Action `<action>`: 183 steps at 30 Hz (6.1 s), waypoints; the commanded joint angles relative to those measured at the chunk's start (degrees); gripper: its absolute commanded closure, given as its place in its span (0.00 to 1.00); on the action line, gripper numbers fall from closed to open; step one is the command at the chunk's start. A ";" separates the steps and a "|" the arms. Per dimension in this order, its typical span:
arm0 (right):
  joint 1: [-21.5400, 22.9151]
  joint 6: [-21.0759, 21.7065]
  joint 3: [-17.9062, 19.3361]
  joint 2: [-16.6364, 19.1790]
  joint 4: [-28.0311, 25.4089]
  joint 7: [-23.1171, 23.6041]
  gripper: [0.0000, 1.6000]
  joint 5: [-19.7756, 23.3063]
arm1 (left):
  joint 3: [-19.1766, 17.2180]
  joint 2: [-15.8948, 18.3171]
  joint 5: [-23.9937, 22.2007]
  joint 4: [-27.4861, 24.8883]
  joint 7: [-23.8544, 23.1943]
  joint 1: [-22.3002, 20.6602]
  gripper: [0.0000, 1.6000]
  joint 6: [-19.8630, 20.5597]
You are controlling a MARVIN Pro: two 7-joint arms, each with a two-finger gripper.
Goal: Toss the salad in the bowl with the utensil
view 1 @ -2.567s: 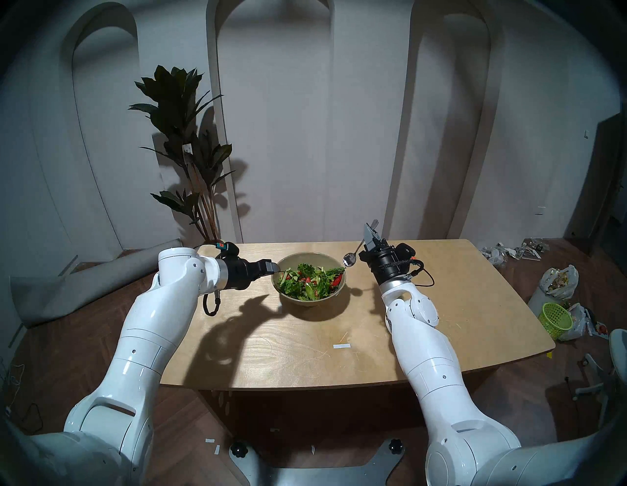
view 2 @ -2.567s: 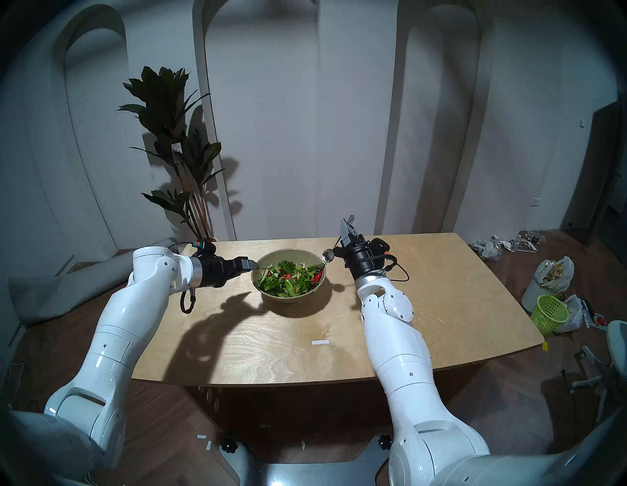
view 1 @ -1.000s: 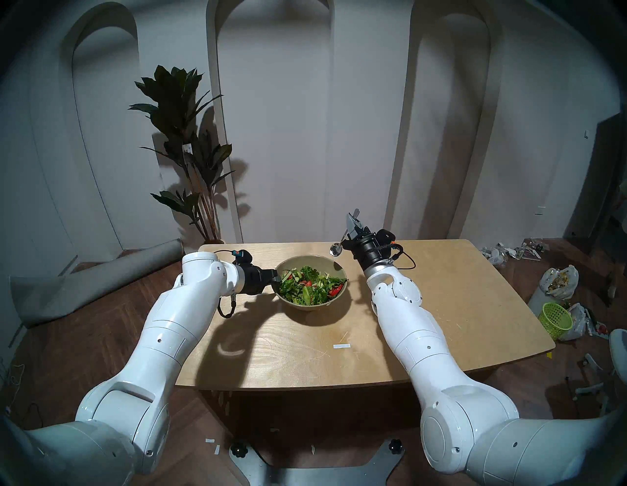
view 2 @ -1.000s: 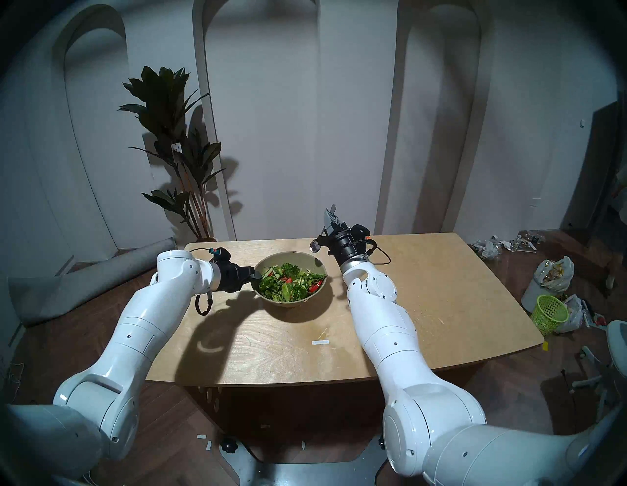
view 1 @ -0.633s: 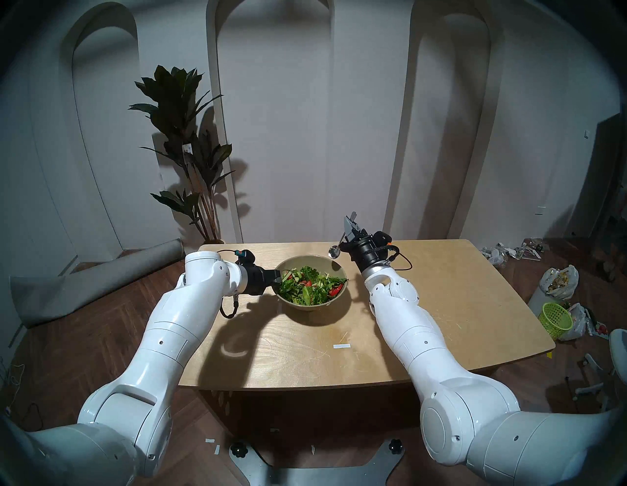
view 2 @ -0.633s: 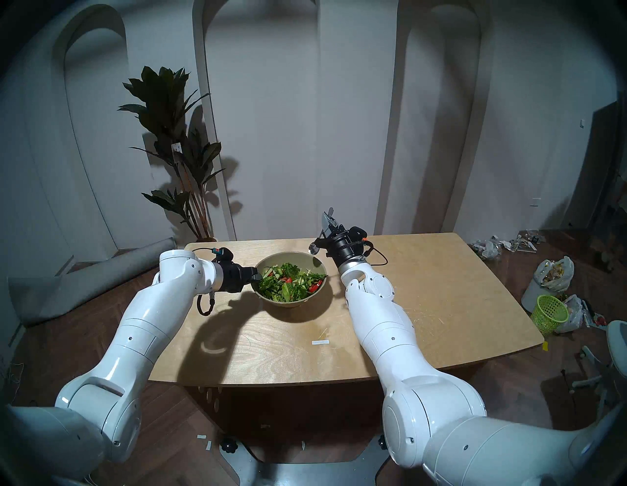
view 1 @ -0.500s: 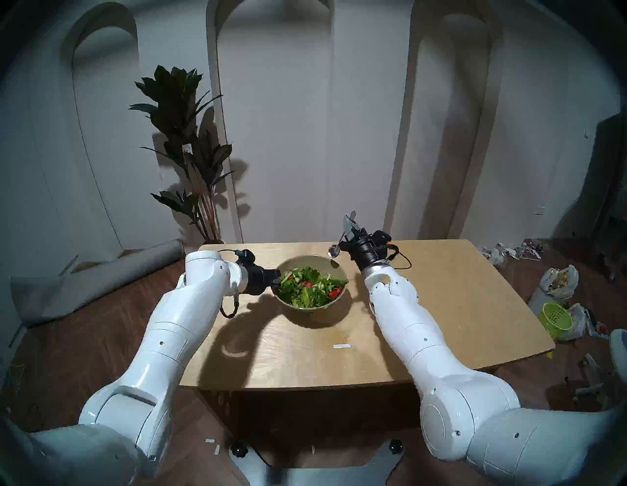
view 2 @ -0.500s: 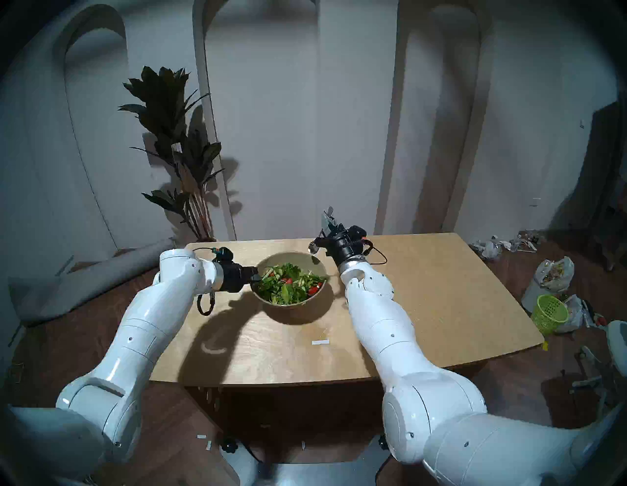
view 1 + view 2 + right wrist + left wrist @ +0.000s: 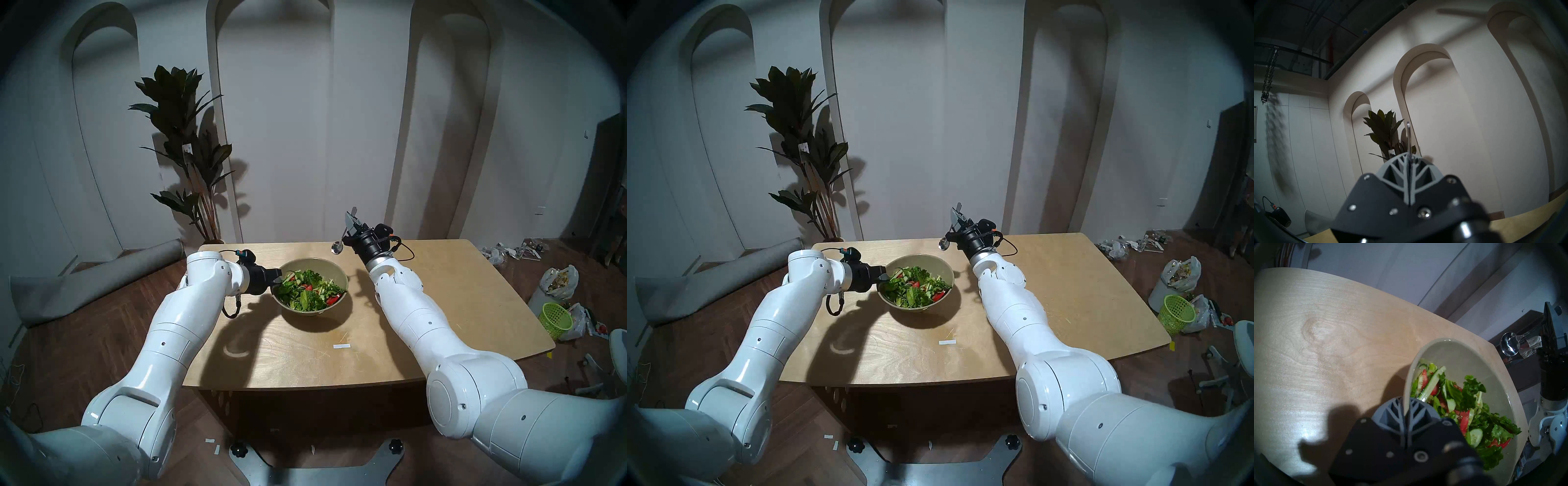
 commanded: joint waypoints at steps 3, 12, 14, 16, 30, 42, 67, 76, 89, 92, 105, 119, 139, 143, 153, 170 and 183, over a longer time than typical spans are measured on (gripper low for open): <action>5.23 1.46 -1.90 -0.74 0.52 4.32 1.00 -0.23 | 1.41 -1.25 1.13 0.84 0.84 -1.16 0.99 -1.41; 9.28 2.14 -4.62 -0.45 6.74 7.17 1.00 -2.06 | 2.72 -2.88 1.84 3.07 1.89 -2.16 0.97 -3.39; 9.89 1.72 -4.92 -0.54 8.06 7.15 1.00 -2.51 | 2.93 -3.08 1.88 3.45 1.87 -2.29 0.98 -3.69; 10.88 0.77 -5.36 -0.66 10.12 7.63 1.00 -3.15 | 3.25 -3.20 1.94 3.67 1.81 -2.38 0.99 -4.18; 15.87 -0.76 -7.22 -0.55 18.84 5.85 1.00 -6.34 | 4.11 -3.45 2.05 4.81 2.04 -2.60 1.00 -5.08; 17.29 0.61 -6.39 0.44 23.63 7.86 1.00 -6.04 | 5.93 -3.40 3.03 3.33 1.79 -1.65 0.96 -5.76; 16.57 -0.55 -1.57 1.81 23.27 18.25 1.00 -2.21 | 11.53 -1.29 10.14 -6.61 7.34 1.42 0.80 -9.00; 15.85 -1.64 -0.18 2.20 22.94 20.35 1.00 -1.19 | 11.80 -0.72 10.30 -10.23 8.99 3.23 0.09 -8.42; 14.95 -2.44 1.02 2.47 21.49 21.91 1.00 -0.55 | 12.50 -1.21 10.83 -12.22 11.07 4.07 0.59 -6.96; 14.54 -2.50 1.33 2.54 20.95 22.39 1.00 -0.33 | 12.97 -1.04 11.12 -13.15 11.35 4.26 1.00 -6.37; 12.00 -1.15 1.99 2.77 15.97 21.88 1.00 -0.29 | 13.44 -1.31 11.20 -13.99 12.33 4.92 1.00 -6.05; 5.26 6.81 0.55 2.85 5.46 18.63 1.00 -1.79 | 13.38 -1.34 11.31 -14.02 12.28 4.97 1.00 -6.05; -1.90 7.13 -0.50 6.68 -8.84 18.04 1.00 -5.76 | 13.28 -1.42 11.54 -14.01 12.13 5.00 1.00 -6.03; -1.19 7.71 -0.52 6.96 -8.24 16.80 1.00 -6.76 | 13.25 -1.44 11.57 -14.01 12.10 5.01 1.00 -6.02; 3.08 5.70 -0.93 6.50 0.11 16.34 1.00 -8.71 | 13.20 -1.47 11.64 -14.01 12.05 5.03 1.00 -6.00; 8.22 4.18 -3.22 3.14 12.78 15.29 1.00 -11.90 | 13.19 -1.50 11.70 -13.99 12.01 5.03 1.00 -6.00; 7.02 7.67 -2.59 1.07 12.79 22.12 1.00 -9.55 | 13.17 -1.50 11.71 -13.99 12.00 5.03 1.00 -6.00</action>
